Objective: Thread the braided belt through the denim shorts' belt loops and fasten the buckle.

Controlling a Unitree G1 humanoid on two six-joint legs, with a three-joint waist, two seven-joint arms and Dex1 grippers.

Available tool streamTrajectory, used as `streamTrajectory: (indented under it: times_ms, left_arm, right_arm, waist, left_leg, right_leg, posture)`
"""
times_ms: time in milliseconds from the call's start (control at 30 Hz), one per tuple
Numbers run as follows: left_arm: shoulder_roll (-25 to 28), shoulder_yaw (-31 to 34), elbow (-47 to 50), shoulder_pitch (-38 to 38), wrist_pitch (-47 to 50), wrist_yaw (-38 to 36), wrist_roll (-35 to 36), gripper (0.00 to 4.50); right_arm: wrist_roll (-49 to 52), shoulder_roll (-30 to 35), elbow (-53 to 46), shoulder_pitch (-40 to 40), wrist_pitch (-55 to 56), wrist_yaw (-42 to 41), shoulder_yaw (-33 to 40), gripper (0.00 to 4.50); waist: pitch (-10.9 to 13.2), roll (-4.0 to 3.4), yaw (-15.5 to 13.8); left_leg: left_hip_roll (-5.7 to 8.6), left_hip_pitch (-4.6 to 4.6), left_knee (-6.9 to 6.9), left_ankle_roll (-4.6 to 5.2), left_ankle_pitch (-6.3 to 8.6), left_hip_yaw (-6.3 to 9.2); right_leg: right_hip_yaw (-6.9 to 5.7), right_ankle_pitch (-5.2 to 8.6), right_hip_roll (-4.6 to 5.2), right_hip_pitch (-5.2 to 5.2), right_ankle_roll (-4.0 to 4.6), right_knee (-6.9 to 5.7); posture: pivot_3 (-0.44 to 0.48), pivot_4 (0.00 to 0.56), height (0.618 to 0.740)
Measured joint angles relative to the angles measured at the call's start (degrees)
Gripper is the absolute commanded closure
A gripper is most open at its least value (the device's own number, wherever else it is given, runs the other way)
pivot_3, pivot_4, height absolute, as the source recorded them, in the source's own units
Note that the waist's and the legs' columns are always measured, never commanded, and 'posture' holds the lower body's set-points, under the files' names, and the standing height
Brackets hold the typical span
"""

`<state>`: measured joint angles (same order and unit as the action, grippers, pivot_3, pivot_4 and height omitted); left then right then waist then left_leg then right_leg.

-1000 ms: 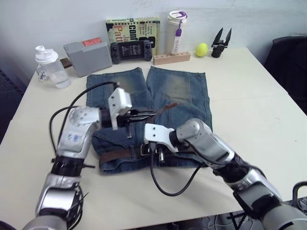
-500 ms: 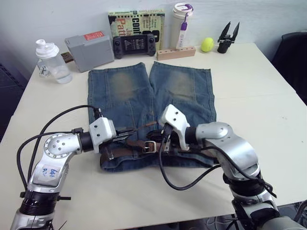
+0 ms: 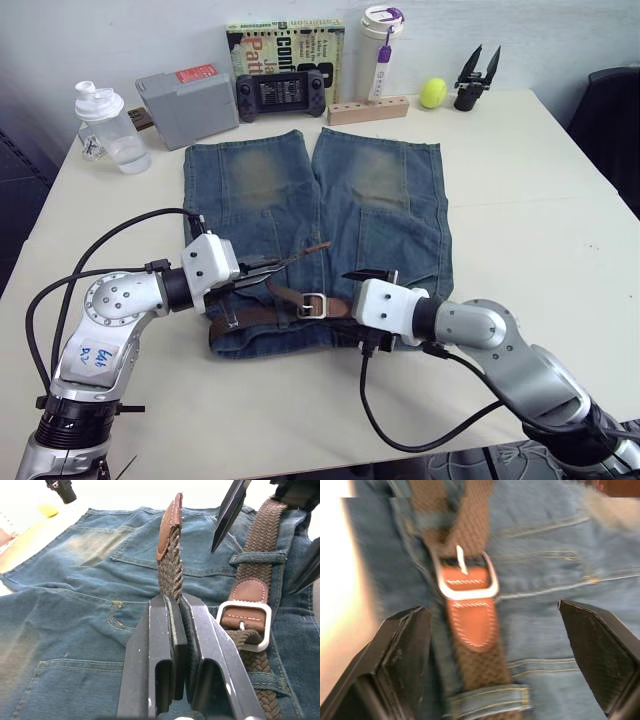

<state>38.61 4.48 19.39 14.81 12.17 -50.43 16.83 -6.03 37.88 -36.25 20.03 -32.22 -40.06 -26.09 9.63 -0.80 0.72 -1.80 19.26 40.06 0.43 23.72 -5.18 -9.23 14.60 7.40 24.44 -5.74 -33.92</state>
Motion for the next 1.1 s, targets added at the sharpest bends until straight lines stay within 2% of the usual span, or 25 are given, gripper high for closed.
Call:
streamTrajectory:
  times_ms: [167, 467, 600, 667, 867, 900, 967, 1000, 1033, 1100]
  left_arm:
    - [0.24, 0.62, -0.05, 0.31, 0.84, 0.02, 0.93, 4.5]
    - [0.76, 1.12, -0.04, 0.27, 1.85, 0.31, 0.94, 4.5]
    - [0.76, 1.12, -0.08, 0.27, 2.08, 0.32, 0.94, 4.5]
    - [0.77, 1.11, -0.34, 0.32, 2.11, 0.34, 0.93, 4.5]
    - [0.76, 1.15, -2.09, 3.19, 3.33, 0.55, 1.37, 4.5]
    - [0.76, 1.21, -2.1, 3.65, 3.55, 0.57, 1.7, 4.5]
    - [0.76, 1.25, -2.09, 4.0, 3.76, 0.6, 2.03, 4.5]
    - [0.69, 1.26, -2.09, 4.52, 4.44, 0.65, 2.74, 4.5]
    - [0.66, 1.29, -2.09, 4.89, 4.86, 0.71, 3.3, 4.5]
    - [0.66, 1.45, -2.09, 5.03, 5.49, 0.93, 3.76, 4.5]
  right_arm:
    - [-5.75, -1.41, 2.92, -0.45, 3.71, 2.28, -3.13, 0.15]
    - [-10.01, -4.43, 4.38, -0.92, 4.08, 3.12, -3.84, 0.15]
    - [-10.53, -4.89, 4.04, -1.98, 3.16, 2.92, -3.71, 1.39]
    - [-10.59, -4.95, 3.58, -2.91, 2.37, 2.55, -3.71, 2.39]
    - [-9.45, -4.28, -0.01, -5.39, 0.78, 0.75, -0.81, 2.39]
    - [-9.44, -4.12, -0.28, -5.44, 0.81, 0.69, -0.42, 2.02]
    - [-9.45, -4.1, -0.44, -5.44, 0.82, 0.68, -0.24, 1.64]
    - [-9.56, -4.14, -0.52, -5.61, 0.9, 0.85, -0.12, 1.3]
    - [-9.66, -4.15, -0.51, -5.83, 0.89, 0.94, -0.03, 0.75]
    - [-9.87, -4.21, -0.51, -6.01, 0.88, 1.01, -0.03, 0.07]
  waist:
    - [0.02, 0.04, -0.32]
    - [0.02, 0.04, -0.5]
    - [0.02, 0.04, -0.5]
    - [0.02, 0.04, -0.52]
    - [0.04, 0.07, -0.65]
    - [0.04, 0.07, -0.64]
    - [0.04, 0.07, -0.62]
    - [0.04, 0.07, -0.61]
    - [0.04, 0.07, -0.56]
    - [0.04, 0.07, -0.49]
  left_leg:
    - [-0.01, 0.01, 0.03, 0.0, 0.0, 0.0]
    - [-0.02, 0.01, 0.03, 0.0, 0.0, 0.0]
    - [-0.02, 0.0, 0.04, 0.0, 0.0, -0.01]
    - [-0.02, 0.01, 0.05, 0.0, 0.0, -0.01]
    - [-0.01, 0.02, 0.11, 0.01, -0.01, 0.0]
    - [-0.01, 0.02, 0.1, 0.01, -0.01, 0.0]
    - [-0.02, 0.01, 0.1, 0.01, -0.01, 0.01]
    - [-0.02, 0.01, 0.1, 0.01, -0.01, 0.01]
    - [-0.02, 0.01, 0.1, 0.01, -0.01, 0.0]
    - [-0.02, 0.01, 0.1, 0.01, -0.01, -0.01]
  right_leg:
    - [0.0, 0.0, -0.01, 0.0, 0.0, 0.0]
    - [0.01, 0.0, -0.03, 0.0, 0.0, -0.02]
    - [0.01, 0.0, -0.03, 0.0, 0.0, -0.03]
    - [0.02, 0.0, -0.03, 0.0, 0.0, -0.03]
    - [0.03, 0.0, -0.03, -0.01, 0.0, -0.06]
    - [0.03, 0.0, -0.02, -0.01, 0.0, -0.06]
    - [0.02, 0.0, -0.04, -0.01, 0.0, -0.06]
    - [0.02, 0.0, -0.04, -0.01, 0.0, -0.07]
    - [0.02, 0.0, -0.04, 0.0, 0.0, -0.07]
    - [0.03, 0.0, -0.04, 0.0, 0.0, -0.07]
  posture:
    - [0.0, 0.15, 0.726]
    - [0.0, 0.15, 0.726]
    - [0.0, 0.15, 0.726]
    - [0.0, 0.15, 0.726]
    - [0.0, 0.15, 0.726]
    - [0.0, 0.15, 0.726]
    - [0.0, 0.15, 0.726]
    - [0.0, 0.15, 0.726]
    - [0.0, 0.15, 0.726]
    - [0.0, 0.15, 0.726]
